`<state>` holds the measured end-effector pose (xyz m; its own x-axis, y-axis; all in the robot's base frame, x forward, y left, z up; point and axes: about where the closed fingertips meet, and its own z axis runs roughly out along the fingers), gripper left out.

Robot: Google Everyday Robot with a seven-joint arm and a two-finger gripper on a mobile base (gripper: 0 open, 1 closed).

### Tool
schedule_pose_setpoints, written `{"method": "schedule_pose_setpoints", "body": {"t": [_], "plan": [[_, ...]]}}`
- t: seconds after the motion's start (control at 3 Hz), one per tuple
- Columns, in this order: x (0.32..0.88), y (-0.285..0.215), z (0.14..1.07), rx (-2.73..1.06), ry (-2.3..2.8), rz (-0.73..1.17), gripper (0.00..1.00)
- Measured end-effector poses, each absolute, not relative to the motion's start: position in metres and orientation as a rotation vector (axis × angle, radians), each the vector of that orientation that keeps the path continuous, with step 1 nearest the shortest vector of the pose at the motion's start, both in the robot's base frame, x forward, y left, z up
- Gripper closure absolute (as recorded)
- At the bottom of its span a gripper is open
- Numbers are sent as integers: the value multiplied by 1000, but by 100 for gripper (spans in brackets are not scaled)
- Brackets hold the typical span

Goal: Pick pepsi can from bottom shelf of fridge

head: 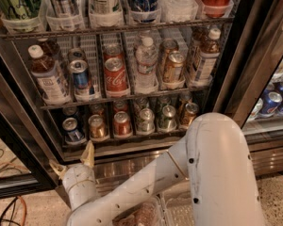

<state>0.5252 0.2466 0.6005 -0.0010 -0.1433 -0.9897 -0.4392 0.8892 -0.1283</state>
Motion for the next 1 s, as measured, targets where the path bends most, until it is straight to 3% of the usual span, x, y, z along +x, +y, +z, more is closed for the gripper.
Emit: {"method": "schedule_pose_setpoints", "body": {"t": [0.33,1.0], "plan": [[531,243,604,-456,1558,232,26],[549,249,608,-473,1534,235,26]]}}
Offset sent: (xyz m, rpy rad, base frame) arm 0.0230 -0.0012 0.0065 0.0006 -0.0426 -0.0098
